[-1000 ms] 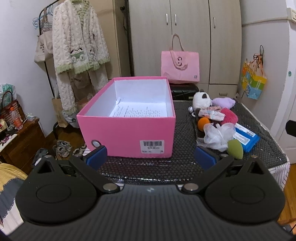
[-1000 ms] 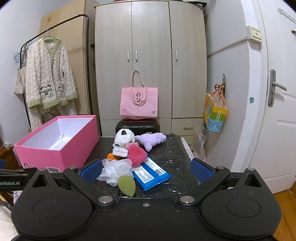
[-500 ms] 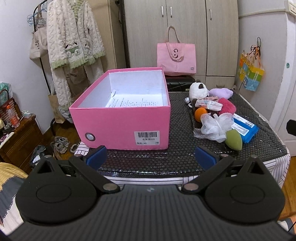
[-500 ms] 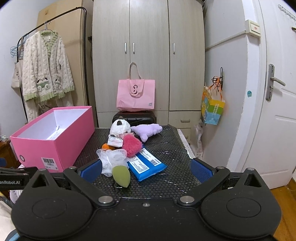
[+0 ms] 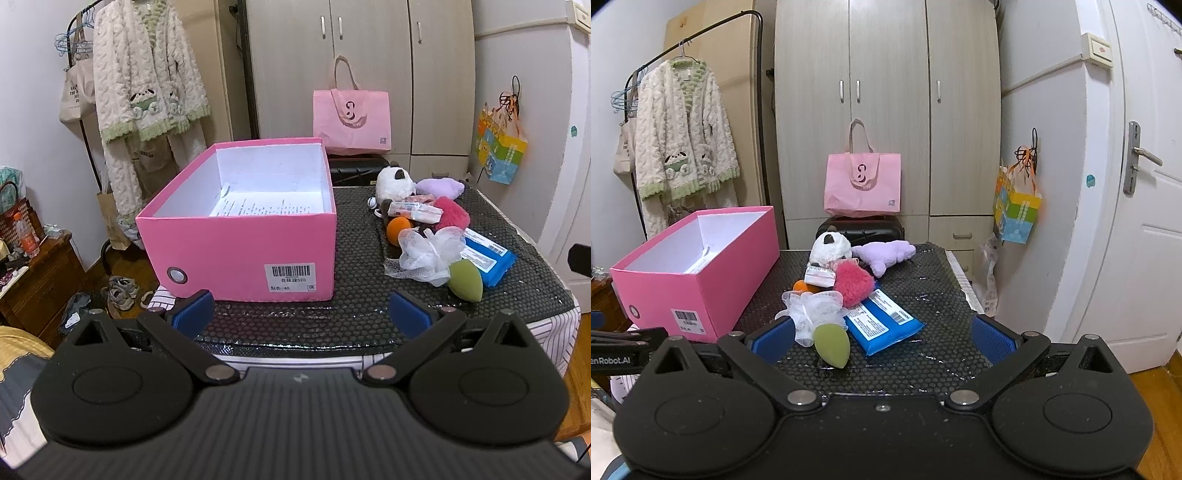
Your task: Organize soft objects
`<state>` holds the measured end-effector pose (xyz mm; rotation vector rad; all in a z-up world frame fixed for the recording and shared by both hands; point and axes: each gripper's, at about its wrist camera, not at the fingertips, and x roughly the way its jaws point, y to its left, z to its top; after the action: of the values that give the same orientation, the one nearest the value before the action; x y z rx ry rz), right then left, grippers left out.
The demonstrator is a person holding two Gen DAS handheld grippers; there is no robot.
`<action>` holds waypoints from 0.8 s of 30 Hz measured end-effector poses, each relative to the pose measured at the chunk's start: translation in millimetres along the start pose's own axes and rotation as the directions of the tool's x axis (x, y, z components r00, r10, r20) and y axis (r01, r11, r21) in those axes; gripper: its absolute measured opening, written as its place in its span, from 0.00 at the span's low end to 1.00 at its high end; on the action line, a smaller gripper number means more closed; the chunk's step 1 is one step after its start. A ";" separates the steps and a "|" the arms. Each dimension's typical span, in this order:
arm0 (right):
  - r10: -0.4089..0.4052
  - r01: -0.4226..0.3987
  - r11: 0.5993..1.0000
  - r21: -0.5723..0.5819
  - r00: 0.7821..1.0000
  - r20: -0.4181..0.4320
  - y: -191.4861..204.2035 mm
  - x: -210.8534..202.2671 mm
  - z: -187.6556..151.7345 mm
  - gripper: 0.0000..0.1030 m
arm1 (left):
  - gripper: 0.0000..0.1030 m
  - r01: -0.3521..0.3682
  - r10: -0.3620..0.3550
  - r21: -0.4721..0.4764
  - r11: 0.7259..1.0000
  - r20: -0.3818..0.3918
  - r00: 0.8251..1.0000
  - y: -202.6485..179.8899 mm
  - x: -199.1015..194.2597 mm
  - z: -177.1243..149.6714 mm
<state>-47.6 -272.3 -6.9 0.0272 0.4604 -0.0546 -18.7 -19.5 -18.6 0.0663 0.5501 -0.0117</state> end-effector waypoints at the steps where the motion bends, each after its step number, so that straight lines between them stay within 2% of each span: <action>1: 0.000 0.000 1.000 -0.001 1.000 -0.001 0.1 0.2 -0.2 1.00 | 1.00 0.001 -0.001 -0.005 1.000 0.008 1.000 0.3 -1.4 0.3; 12: -0.005 0.005 1.000 -0.004 1.000 0.001 -1.8 2.3 -0.4 1.00 | 1.00 0.002 0.000 -0.030 1.000 0.056 0.998 3.1 -3.5 -2.2; 24: -0.008 0.008 1.000 -0.003 1.000 0.015 -2.8 0.6 -3.5 1.00 | 1.00 -0.006 0.007 -0.025 1.000 0.066 0.998 2.4 -4.7 -4.4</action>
<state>-48.7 -275.0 -10.4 0.0224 0.4454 -0.0618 -24.9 -16.9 -19.8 0.0434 0.4842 -0.0008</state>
